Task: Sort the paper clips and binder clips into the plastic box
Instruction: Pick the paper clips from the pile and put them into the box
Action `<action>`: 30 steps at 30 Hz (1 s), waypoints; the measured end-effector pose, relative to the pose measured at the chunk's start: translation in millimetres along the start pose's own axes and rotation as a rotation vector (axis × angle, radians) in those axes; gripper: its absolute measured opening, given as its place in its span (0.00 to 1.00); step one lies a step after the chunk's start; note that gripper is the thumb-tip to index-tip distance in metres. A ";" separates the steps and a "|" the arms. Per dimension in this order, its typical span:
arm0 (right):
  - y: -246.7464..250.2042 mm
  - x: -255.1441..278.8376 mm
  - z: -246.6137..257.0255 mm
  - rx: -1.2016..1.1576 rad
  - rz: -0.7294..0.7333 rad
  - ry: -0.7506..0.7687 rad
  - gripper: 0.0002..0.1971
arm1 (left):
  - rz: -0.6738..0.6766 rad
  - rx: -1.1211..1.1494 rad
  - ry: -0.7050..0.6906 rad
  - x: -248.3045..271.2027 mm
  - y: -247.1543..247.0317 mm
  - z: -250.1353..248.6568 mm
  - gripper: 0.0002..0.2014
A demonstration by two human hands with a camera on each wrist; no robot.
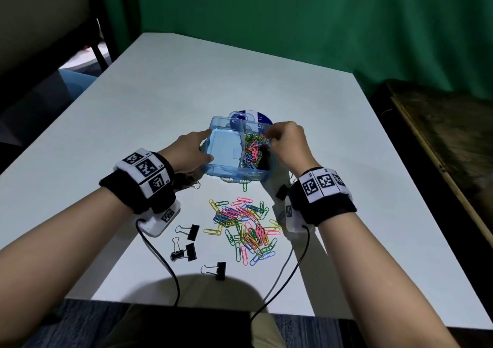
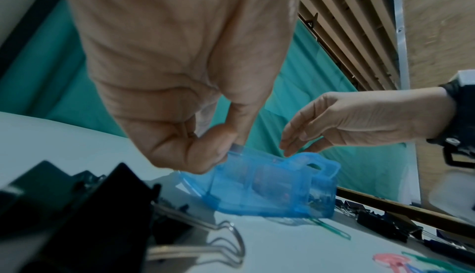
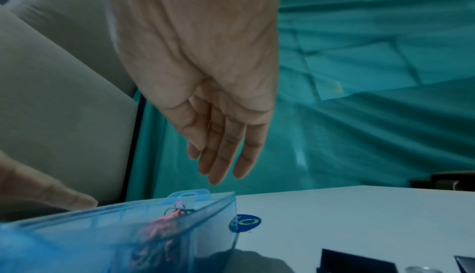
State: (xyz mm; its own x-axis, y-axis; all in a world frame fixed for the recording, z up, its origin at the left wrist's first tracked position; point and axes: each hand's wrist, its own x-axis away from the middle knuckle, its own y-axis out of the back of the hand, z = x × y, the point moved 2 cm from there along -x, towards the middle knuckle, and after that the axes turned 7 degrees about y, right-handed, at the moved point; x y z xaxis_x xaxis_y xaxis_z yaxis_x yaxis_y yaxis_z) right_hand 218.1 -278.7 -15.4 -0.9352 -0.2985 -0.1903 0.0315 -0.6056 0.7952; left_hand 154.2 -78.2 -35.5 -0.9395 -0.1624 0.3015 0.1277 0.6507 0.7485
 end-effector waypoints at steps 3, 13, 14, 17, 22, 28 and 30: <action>-16.3 13.1 5.1 0.128 0.267 0.048 0.21 | -0.003 0.002 0.003 0.5 -0.5 0.2 0.33; -13.9 66.4 34.2 0.132 0.257 0.260 0.13 | -0.023 -0.037 -0.013 0.0 -0.4 0.1 0.32; -16.6 73.4 35.7 0.115 0.331 0.264 0.11 | -0.031 -0.040 -0.013 0.0 -0.6 0.3 0.33; -30.1 87.8 34.2 0.145 0.595 0.240 0.10 | -0.055 -0.048 -0.012 -1.4 -0.5 2.1 0.33; -29.4 101.1 31.6 0.234 0.807 0.212 0.11 | -0.104 0.000 0.029 2.6 6.7 3.8 0.29; -8.6 121.2 23.1 0.162 0.683 0.190 0.20 | -0.193 -0.102 -0.077 25.1 20.8 -1.4 0.09; -2.5 127.9 15.6 0.243 0.625 0.096 0.26 | -0.082 -0.216 -0.107 36.0 15.4 -5.5 0.09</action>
State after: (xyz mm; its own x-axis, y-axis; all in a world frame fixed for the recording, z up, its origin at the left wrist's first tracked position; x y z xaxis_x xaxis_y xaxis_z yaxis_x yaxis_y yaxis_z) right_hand 92.9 -303.8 -32.8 -0.7310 -0.6098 0.3062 0.4659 -0.1182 0.8769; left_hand 124.1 -78.1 -9.9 -0.9763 -0.1218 0.1789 0.1035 0.4632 0.8802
